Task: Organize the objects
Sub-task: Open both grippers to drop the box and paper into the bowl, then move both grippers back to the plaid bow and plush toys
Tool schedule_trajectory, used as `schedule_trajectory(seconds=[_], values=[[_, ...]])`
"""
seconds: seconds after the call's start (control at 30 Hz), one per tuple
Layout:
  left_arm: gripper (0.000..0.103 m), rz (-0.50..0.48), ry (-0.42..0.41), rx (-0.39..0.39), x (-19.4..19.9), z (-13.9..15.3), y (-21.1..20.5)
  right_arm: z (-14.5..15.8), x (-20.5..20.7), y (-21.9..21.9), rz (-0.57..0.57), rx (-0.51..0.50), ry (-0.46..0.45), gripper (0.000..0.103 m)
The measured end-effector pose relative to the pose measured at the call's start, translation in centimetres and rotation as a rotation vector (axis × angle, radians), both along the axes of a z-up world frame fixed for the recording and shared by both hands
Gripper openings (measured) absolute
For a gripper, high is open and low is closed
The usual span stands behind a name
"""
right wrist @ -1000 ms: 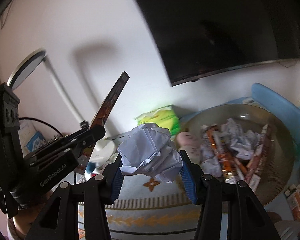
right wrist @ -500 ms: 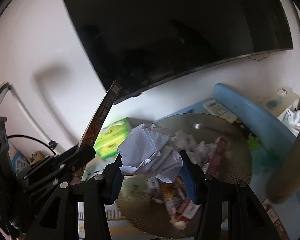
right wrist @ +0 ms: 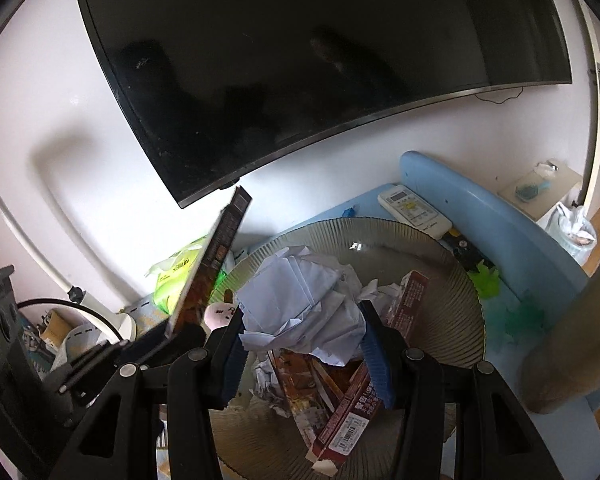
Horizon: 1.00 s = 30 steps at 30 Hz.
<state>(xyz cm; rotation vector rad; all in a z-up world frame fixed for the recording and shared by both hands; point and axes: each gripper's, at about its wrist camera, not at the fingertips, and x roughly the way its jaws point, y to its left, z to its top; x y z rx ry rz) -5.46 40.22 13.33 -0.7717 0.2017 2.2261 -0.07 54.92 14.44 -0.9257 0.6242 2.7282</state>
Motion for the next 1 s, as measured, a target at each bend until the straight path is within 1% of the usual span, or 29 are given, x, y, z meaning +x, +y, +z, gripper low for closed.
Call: schedule_trajectory(seconds=[0.07, 0.1, 0.13, 0.17, 0.2, 0.23, 0.3, 0.37, 0.43, 0.5, 0.6, 0.7, 0.77, 0.9, 1.0], values=[[0.015, -0.003, 0.005, -0.004, -0.1, -0.2, 0.0, -0.1, -0.3, 0.1, -0.004, -0.006, -0.001, 0.054], [0.025, 0.015, 0.013, -0.028, -0.3, -0.4, 0.1, -0.3, -0.5, 0.4, -0.01, -0.028, -0.003, 0.065], [0.039, 0.039, 0.014, -0.071, -0.5, -0.6, 0.3, -0.6, -0.6, 0.6, -0.018, -0.055, -0.007, 0.089], [0.09, 0.055, 0.013, -0.111, -0.8, -0.8, 0.5, -0.8, -0.6, 0.8, -0.029, -0.091, -0.008, 0.102], [0.103, 0.054, 0.009, -0.135, -1.1, -1.1, 0.7, -1.2, -0.6, 1.0, -0.036, -0.146, -0.013, 0.103], [0.102, 0.055, 0.013, -0.128, -1.2, -1.3, 0.4, -1.7, -0.9, 1.3, -0.029, -0.207, -0.042, 0.103], [0.102, 0.068, 0.004, -0.111, -1.3, -1.4, -0.2, -2.1, -1.0, 1.3, -0.019, -0.244, -0.049, 0.103], [0.102, 0.066, -0.008, -0.101, -1.5, -1.5, -0.7, -1.8, -0.8, 0.8, -0.037, -0.207, -0.04, 0.103], [0.102, 0.068, -0.002, -0.113, -1.6, -1.5, -1.0, -1.3, -0.6, 0.2, -0.047, -0.176, -0.032, 0.103], [0.102, 0.079, 0.011, -0.115, -1.5, -1.3, -1.6, -0.8, -0.5, -0.3, -0.042, -0.182, -0.028, 0.103], [0.103, 0.08, 0.006, -0.11, -1.7, -1.0, -2.8, -0.2, -0.4, -1.0, -0.04, -0.182, -0.022, 0.103], [0.103, 0.101, 0.015, -0.108, -1.7, 0.0, -4.5, 0.4, -0.7, -2.0, -0.04, -0.179, -0.021, 0.103], [0.102, 0.123, 0.026, -0.104, -1.7, 0.9, -6.2, 1.1, -0.9, -3.2, -0.019, -0.181, -0.015, 0.103], [0.102, 0.174, 0.04, -0.097, -2.1, 2.6, -10.1, 2.6, -1.2, -6.5, 0.018, -0.149, 0.004, 0.103], [0.103, 0.24, 0.085, -0.08, -1.9, 4.9, -14.3, 3.5, -1.6, -9.9, 0.054, -0.14, 0.02, 0.103]])
